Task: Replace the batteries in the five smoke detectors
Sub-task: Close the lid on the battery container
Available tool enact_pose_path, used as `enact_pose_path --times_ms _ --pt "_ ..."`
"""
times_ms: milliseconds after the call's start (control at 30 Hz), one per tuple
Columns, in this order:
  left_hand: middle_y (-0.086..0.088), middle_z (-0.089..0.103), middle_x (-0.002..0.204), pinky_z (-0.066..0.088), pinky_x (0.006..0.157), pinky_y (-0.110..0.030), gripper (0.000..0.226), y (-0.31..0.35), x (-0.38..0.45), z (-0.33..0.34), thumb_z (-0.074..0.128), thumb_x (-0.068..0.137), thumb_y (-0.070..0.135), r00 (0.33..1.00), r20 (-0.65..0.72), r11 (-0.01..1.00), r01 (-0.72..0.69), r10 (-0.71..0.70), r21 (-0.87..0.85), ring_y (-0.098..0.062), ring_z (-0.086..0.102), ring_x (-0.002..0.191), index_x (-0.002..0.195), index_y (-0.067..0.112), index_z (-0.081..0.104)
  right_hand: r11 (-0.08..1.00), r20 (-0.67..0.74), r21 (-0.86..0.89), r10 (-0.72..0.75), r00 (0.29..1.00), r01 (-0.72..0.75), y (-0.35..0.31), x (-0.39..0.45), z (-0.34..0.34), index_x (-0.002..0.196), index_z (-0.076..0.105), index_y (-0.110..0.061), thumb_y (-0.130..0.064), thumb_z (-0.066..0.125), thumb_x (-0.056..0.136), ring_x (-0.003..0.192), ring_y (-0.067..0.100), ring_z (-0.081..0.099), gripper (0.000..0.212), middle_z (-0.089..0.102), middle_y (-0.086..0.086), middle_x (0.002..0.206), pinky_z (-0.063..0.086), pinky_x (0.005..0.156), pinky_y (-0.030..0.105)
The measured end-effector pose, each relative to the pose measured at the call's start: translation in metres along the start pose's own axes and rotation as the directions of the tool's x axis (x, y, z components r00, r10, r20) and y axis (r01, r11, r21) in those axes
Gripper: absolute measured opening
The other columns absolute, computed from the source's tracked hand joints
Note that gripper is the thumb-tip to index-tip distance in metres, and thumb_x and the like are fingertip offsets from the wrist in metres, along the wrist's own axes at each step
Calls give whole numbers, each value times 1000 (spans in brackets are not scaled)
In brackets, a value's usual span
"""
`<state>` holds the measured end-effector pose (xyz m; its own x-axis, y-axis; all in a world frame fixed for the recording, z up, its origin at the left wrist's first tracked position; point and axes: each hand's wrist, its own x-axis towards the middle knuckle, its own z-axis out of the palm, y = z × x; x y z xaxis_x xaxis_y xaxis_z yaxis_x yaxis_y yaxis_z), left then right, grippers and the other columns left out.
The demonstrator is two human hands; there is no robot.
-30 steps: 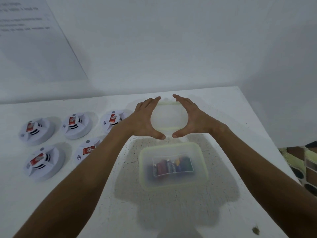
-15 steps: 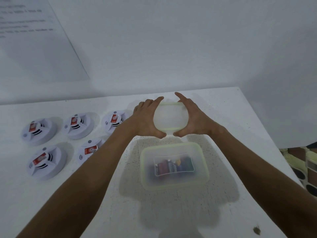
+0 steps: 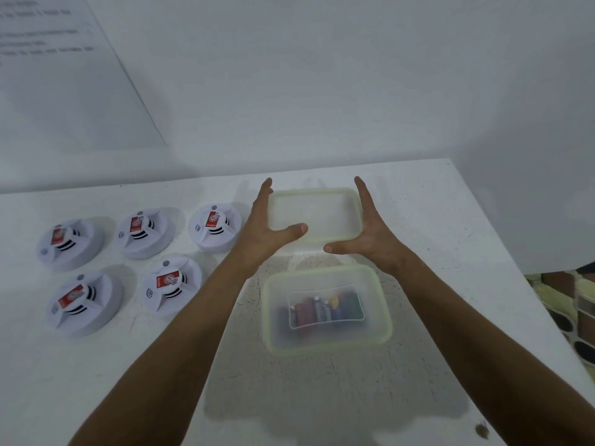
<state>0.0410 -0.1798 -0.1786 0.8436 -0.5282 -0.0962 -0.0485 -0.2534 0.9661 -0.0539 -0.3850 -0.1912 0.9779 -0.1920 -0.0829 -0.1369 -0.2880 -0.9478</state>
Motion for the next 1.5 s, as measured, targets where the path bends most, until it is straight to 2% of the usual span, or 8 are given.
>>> enact_pose_path --times_ms 100,300,500,667,900,1167,1333,1500 --pt "17 25 151 34 112 -40 109 -3 0 1 82 60 43 1000 3 988 31 -31 -154 -6 33 136 148 44 17 1000 -5 -18 1 1000 -1 1 0 1 157 0 -29 -4 87 69 114 -27 33 127 22 -29 139 38 77 -7" --pt "11 15 154 24 116 -31 64 2 0 -5 77 78 34 997 69 966 -50 34 253 -1 21 137 133 47 46 996 39 -92 26 999 -22 -7 -1 -4 149 35 -37 -28 92 65 135 10 37 102 35 -12 150 38 113 32" --pt "6 11 159 18 108 -25 61 6 -16 -11 70 80 50 993 108 931 -1 -42 365 -5 11 145 133 57 41 988 131 -144 80 988 -60 -18 -13 -10 151 29 -41 -41 76 81 133 5 34 85 32 -16 151 32 106 26" --pt "4 16 158 20 112 -26 63 17 -48 -5 64 84 52 999 -47 934 -7 26 358 0 10 144 141 45 38 989 62 -136 69 996 -60 -28 -37 -12 149 25 -52 -67 67 74 150 11 19 86 17 -14 163 29 120 45" --pt "10 17 157 17 108 -23 81 5 -157 21 61 72 65 988 -91 913 -75 122 402 7 10 139 144 43 31 970 28 -242 -2 1000 9 -11 -129 -2 151 17 -48 -69 63 70 144 -3 13 96 -7 -20 164 29 118 33" --pt "17 29 150 37 98 -18 89 -17 -193 39 72 74 55 984 -175 968 16 29 249 -2 35 135 147 38 25 981 60 -193 -22 998 33 10 -177 20 150 25 -44 -55 71 78 134 4 42 87 36 -21 151 41 112 33" --pt "7 30 155 41 108 -36 89 -19 -181 39 69 75 58 983 -180 969 21 24 247 -12 35 139 149 33 27 985 24 -174 -7 1000 11 8 -166 18 153 29 -35 -41 70 88 126 11 54 77 44 -9 151 44 100 18" --pt "4 27 157 41 106 -30 86 -18 -169 39 68 79 53 985 -173 960 30 19 278 -15 38 137 150 32 24 980 36 -196 -2 999 10 4 -161 17 154 26 -32 -40 68 90 123 14 57 78 45 -3 150 47 103 25"
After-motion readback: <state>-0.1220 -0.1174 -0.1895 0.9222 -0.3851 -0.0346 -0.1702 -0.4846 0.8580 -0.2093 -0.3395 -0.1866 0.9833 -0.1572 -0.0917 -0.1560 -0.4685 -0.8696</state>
